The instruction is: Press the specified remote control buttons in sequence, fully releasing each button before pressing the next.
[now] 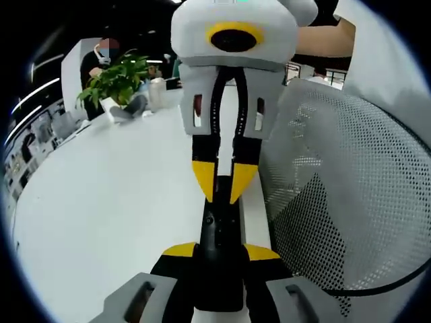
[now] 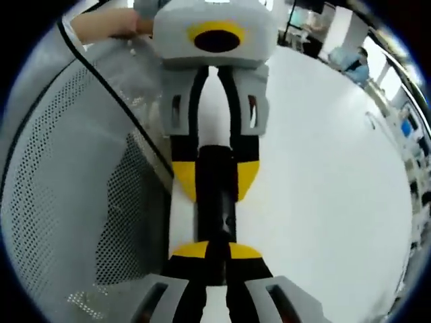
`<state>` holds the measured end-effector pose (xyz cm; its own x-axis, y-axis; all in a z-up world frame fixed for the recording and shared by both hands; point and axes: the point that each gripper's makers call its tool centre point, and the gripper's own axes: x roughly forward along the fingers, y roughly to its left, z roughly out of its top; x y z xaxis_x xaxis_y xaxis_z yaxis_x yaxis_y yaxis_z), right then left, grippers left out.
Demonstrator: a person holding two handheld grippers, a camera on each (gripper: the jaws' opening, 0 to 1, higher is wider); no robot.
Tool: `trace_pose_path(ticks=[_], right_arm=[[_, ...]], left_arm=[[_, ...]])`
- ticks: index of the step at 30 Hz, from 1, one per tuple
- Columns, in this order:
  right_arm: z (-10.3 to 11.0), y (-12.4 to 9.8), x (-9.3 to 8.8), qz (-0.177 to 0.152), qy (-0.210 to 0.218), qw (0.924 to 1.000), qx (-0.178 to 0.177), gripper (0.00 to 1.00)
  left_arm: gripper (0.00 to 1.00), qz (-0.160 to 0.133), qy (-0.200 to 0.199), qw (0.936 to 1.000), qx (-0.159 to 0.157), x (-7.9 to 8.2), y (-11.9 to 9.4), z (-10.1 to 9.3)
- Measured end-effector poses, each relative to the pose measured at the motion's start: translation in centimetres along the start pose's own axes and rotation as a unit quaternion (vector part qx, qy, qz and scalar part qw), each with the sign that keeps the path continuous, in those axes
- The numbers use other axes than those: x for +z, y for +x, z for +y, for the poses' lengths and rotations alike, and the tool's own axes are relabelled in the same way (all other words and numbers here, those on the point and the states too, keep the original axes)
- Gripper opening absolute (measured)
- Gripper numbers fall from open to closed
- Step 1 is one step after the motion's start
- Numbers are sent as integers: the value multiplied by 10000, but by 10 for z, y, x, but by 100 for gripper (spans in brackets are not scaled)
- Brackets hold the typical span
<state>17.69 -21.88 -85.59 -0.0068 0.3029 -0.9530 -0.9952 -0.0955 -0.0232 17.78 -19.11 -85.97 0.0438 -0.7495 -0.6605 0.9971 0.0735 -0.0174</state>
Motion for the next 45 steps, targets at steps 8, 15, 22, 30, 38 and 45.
trace_pose_path(ticks=[8,15,22,30,38,45], right_arm=[[-1,-3,-1,-942,739,9923,-328,5],[-2,-6,0,-1992,1257,9706,-499,6],[0,-5,3,-1884,825,9770,-567,6],[0,-2,5,-1413,219,9888,-420,5],[0,1,5,-277,-270,9992,-36,5],[0,2,5,44,-516,9987,-10,5]], left_arm=[[25,3,7,10000,-1,0,0,0],[25,4,11,10000,0,0,0,0],[25,-9,-4,10000,5,0,0,0],[25,-11,-13,10000,4,0,-1,-1],[25,-4,-14,10000,4,0,-1,0],[25,0,-14,10000,6,0,0,0]])
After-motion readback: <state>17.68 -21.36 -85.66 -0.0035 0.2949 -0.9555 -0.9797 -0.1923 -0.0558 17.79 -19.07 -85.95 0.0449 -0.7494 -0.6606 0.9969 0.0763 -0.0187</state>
